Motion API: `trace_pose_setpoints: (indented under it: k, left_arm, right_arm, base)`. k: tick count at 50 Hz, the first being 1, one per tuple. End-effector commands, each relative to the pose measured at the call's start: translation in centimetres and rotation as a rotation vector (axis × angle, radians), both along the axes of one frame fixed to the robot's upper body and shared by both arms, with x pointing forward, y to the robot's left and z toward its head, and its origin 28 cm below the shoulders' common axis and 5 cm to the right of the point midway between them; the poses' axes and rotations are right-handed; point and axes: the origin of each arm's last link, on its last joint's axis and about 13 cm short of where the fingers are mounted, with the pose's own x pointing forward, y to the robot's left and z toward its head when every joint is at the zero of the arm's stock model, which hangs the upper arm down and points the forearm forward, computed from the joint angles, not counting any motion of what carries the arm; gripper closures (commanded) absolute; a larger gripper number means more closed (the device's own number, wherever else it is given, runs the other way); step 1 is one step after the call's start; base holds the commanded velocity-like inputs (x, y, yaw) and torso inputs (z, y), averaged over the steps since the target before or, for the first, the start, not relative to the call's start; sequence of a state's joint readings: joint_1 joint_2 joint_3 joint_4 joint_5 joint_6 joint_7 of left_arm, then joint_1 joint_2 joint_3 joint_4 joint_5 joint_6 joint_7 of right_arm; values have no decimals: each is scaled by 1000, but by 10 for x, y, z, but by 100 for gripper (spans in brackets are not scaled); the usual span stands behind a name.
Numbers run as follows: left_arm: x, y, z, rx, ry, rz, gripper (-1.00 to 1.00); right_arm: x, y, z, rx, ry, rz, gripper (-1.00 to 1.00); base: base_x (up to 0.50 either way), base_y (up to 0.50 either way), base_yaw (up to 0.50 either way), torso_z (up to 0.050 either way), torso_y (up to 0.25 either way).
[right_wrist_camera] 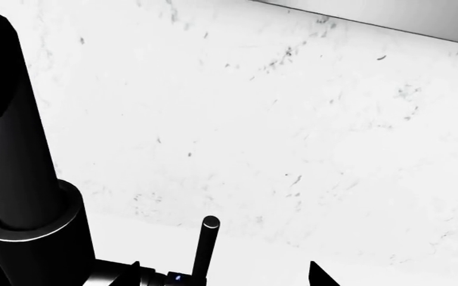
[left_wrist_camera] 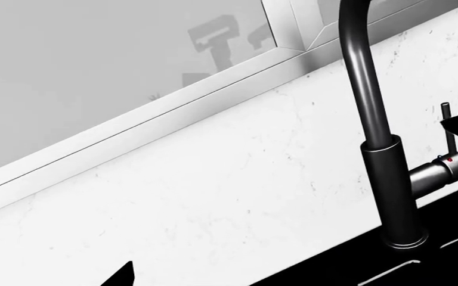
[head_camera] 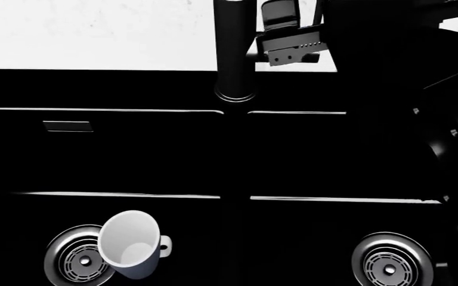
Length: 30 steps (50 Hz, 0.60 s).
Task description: Turn on the sink faucet.
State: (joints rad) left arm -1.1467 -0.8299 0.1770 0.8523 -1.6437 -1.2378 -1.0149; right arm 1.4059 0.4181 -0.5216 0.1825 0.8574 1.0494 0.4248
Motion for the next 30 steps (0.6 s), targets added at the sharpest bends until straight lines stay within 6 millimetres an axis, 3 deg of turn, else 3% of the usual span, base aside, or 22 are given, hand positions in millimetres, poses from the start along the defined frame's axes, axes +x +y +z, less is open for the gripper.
trace_pose_setpoints:
  k: [1,7,22,30]
  left_arm:
    - [0,-1,-2,6,1,-7,-100]
    - [-2,0,-2,11,-11,-9,-100]
    - [-4,-1,-3,4,-8,-20,-100]
    - [-3,-3,-2,-2,-4,-24,-100]
  right_arm:
    - [9,3,7,-4,-1,4,-100]
    - [16,4,6,6,0,5,-100]
    - [12,-3,16,30,-41,-3,-100]
    - [11,-12,17,47,-50,-27,-100]
  base:
    - [0,0,0,0,0]
    - [0,0,0,3,-21]
    - [0,0,0,38,-181]
    - [0,0,0,15,-34]
